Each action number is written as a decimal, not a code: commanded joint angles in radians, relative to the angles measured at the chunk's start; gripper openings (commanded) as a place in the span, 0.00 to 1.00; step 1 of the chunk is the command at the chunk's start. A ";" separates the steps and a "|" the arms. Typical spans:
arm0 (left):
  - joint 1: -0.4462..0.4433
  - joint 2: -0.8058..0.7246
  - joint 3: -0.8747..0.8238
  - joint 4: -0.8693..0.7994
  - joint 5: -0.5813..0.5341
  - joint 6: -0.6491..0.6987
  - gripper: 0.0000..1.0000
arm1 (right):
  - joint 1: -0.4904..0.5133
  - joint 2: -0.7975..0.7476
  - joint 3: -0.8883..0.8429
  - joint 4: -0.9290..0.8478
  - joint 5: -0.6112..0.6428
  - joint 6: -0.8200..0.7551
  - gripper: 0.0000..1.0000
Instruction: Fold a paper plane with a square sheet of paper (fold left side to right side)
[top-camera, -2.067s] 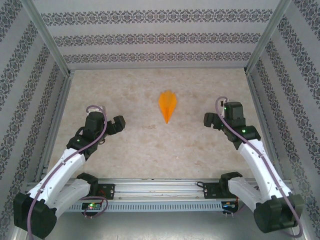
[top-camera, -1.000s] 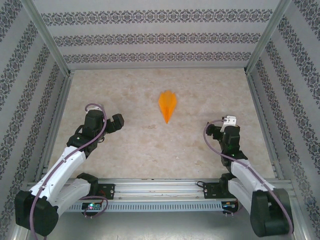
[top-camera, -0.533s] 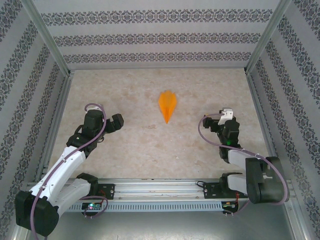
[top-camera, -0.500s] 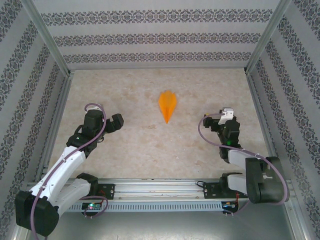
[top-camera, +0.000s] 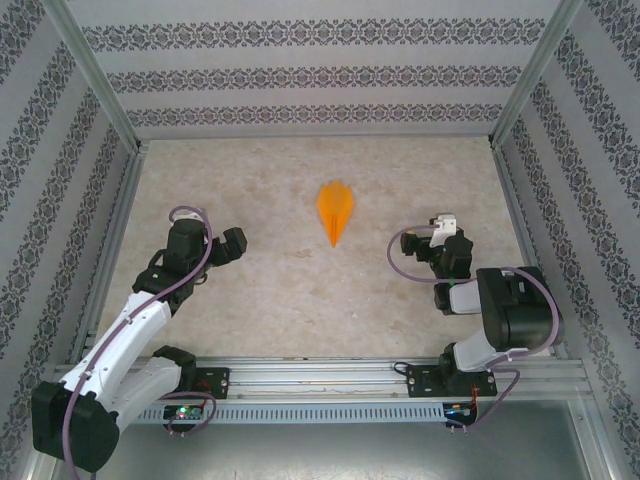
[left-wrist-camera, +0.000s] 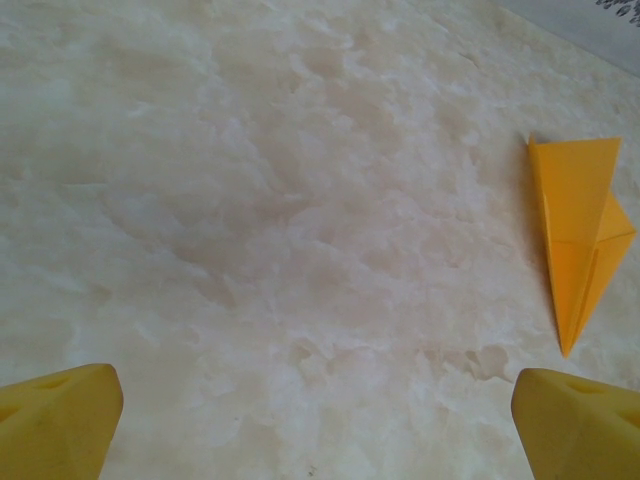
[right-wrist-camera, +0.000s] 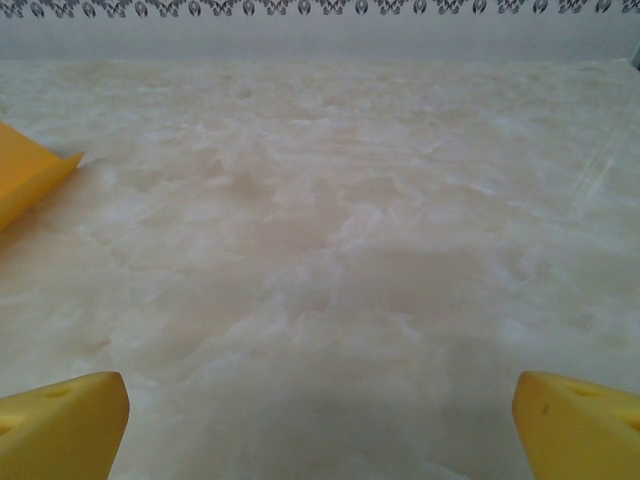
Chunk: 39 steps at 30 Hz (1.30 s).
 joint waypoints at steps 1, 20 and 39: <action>0.022 0.013 0.000 0.050 -0.031 0.065 1.00 | -0.022 -0.008 0.081 -0.044 0.053 0.042 0.98; 0.169 0.304 -0.176 0.647 -0.185 0.457 1.00 | -0.008 -0.007 0.087 -0.074 0.101 0.036 0.98; 0.240 0.584 -0.257 1.181 0.139 0.583 1.00 | -0.004 -0.007 0.086 -0.080 0.107 0.033 0.98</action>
